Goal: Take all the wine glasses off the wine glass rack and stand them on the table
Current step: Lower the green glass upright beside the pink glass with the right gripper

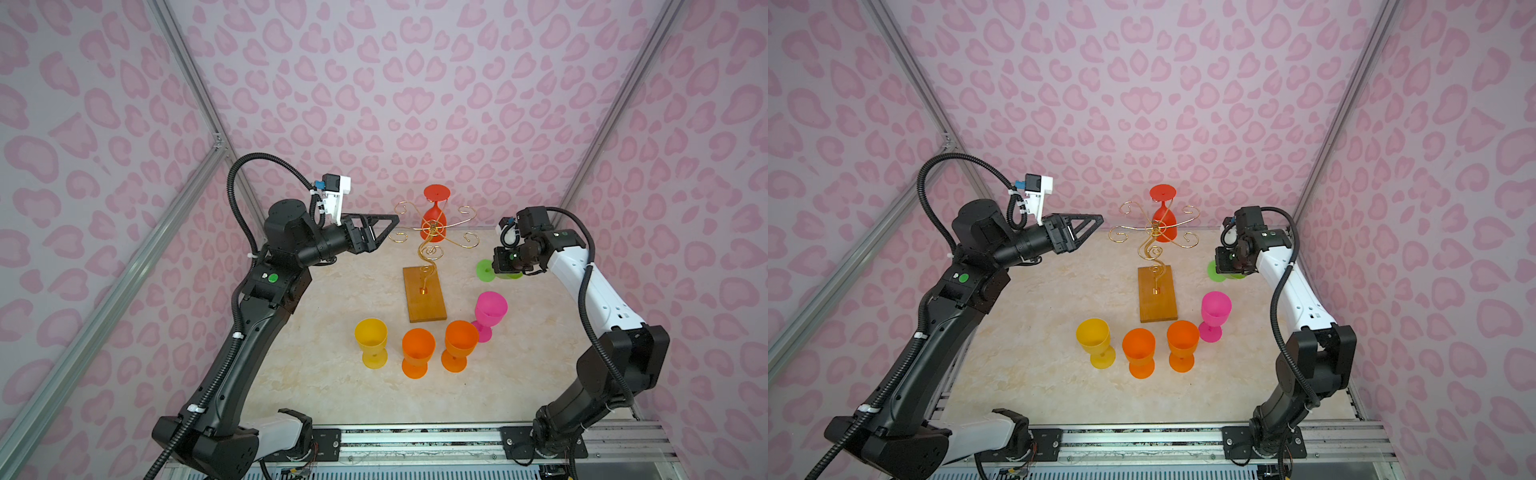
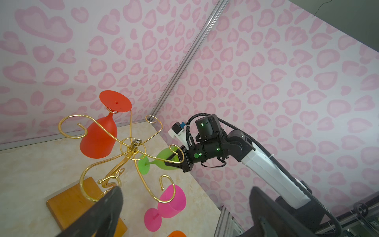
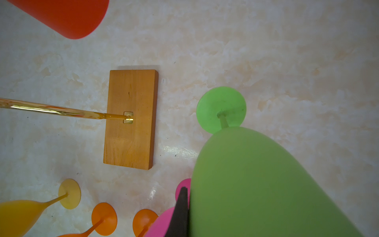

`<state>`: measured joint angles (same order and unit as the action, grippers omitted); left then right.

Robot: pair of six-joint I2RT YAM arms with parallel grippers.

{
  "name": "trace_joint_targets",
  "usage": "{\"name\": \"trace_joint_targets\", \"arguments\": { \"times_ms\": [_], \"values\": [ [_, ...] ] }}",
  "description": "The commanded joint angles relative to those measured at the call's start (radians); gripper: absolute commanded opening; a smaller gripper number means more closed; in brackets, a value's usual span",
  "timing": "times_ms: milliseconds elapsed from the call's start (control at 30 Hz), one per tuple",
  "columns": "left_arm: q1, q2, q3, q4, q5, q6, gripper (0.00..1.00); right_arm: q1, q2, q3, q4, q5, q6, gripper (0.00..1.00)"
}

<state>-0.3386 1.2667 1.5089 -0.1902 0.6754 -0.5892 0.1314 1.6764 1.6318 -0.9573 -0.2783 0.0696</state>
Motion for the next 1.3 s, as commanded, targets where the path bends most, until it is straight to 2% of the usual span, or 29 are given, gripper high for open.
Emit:
{"name": "trace_joint_targets", "arguments": {
  "times_ms": [0,233,400,867,1067,1267],
  "values": [
    [0.001,-0.013,-0.004,-0.016,-0.016,0.038,0.98,0.008,0.033,0.022,-0.059,0.039,-0.032,0.00],
    [0.001,-0.015,-0.015,-0.019,-0.010,0.039,0.98,0.016,0.113,0.073,-0.126,0.028,-0.061,0.00],
    [0.001,-0.017,-0.022,-0.019,-0.002,0.039,0.98,0.035,0.171,0.112,-0.183,0.064,-0.080,0.00],
    [0.001,-0.012,-0.024,-0.024,0.013,0.022,0.98,0.065,0.249,0.170,-0.220,0.117,-0.077,0.00],
    [0.001,-0.011,-0.022,-0.022,0.018,0.017,0.98,0.068,0.271,0.186,-0.222,0.110,-0.076,0.05],
    [0.001,-0.015,-0.021,-0.023,0.022,0.014,0.98,0.074,0.288,0.210,-0.222,0.110,-0.073,0.15]
  ]
}}
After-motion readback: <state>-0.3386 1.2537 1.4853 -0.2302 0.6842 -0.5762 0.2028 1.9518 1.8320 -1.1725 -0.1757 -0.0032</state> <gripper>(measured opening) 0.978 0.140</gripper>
